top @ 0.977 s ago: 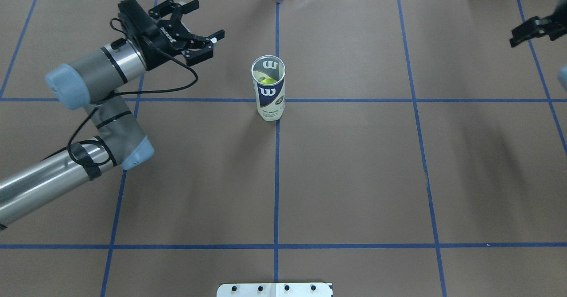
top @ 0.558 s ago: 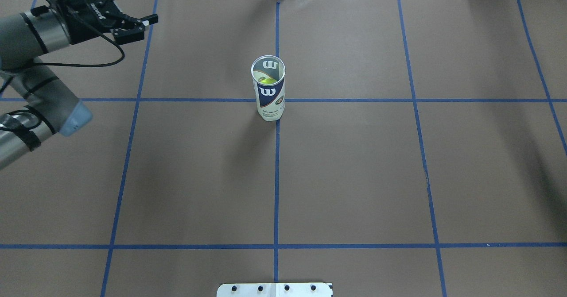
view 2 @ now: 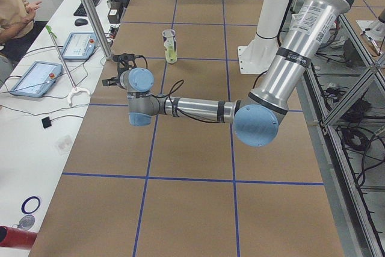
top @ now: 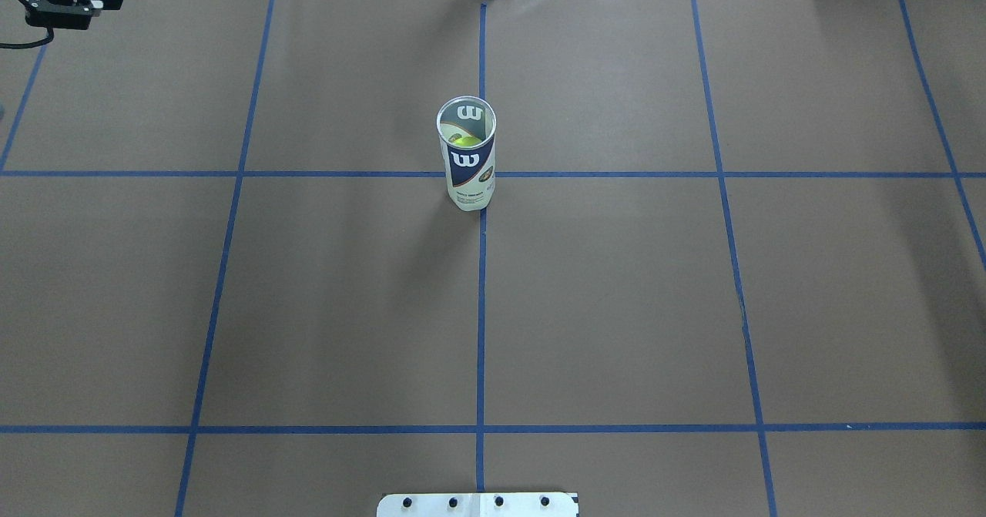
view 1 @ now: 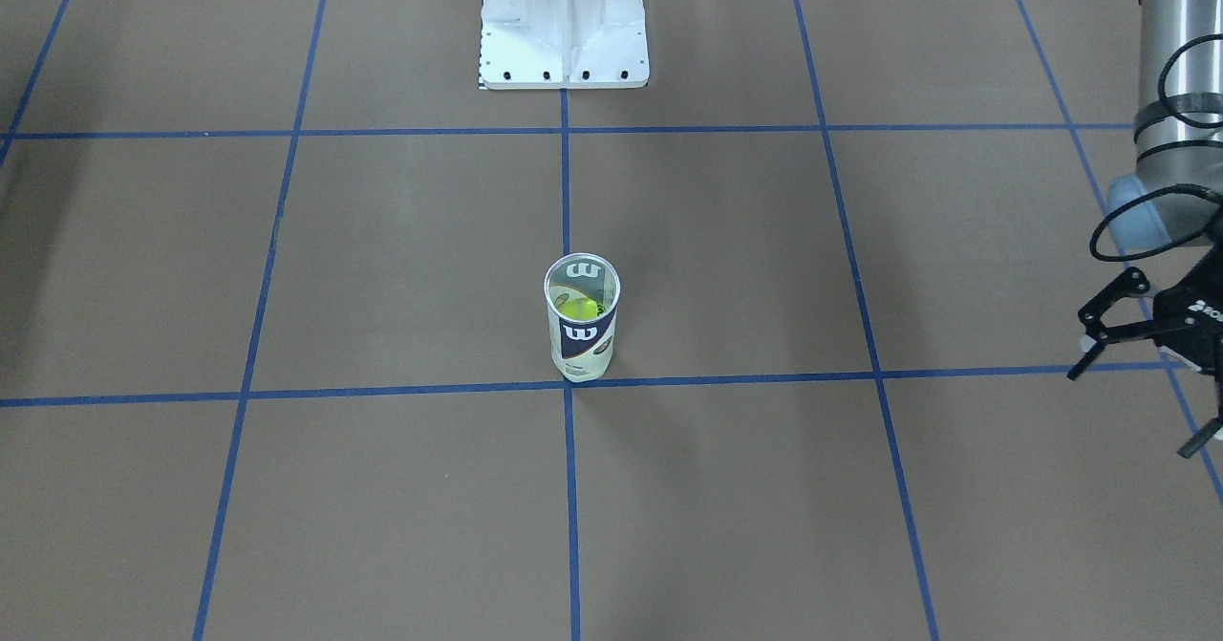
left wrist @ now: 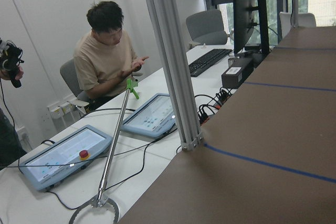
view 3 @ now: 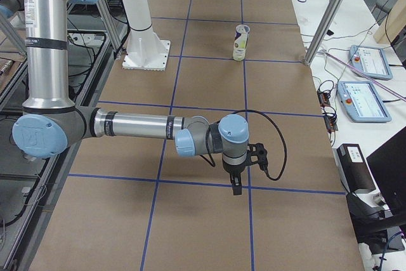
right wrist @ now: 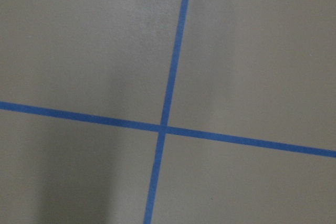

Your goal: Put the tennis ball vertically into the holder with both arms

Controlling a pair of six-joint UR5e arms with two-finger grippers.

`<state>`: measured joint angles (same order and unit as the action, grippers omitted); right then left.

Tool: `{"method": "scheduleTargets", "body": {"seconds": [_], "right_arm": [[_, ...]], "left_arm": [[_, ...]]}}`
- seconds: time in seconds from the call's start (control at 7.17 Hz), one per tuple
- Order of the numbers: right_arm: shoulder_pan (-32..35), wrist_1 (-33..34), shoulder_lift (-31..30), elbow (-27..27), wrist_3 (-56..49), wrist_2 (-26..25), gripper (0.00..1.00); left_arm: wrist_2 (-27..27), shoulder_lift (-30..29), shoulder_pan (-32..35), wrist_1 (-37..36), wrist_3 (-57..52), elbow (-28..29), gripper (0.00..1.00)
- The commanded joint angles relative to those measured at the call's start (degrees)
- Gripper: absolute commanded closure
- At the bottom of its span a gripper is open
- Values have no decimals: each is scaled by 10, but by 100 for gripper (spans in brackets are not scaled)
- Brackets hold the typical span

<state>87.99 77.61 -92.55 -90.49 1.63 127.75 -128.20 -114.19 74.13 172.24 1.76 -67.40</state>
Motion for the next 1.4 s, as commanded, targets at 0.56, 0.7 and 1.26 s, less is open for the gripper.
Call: {"method": "scheduleTargets", "body": {"seconds": [0.56, 0.7, 1.26], "right_arm": [[1, 0, -1, 0, 0, 0, 1], [1, 0, -1, 1, -1, -1, 1], [1, 1, -3, 3, -1, -1, 1]], "left_arm": [[41, 47, 47, -251, -80, -19, 0], [51, 50, 51, -281, -83, -20, 0], [51, 113, 114, -610, -96, -178, 0]]}}
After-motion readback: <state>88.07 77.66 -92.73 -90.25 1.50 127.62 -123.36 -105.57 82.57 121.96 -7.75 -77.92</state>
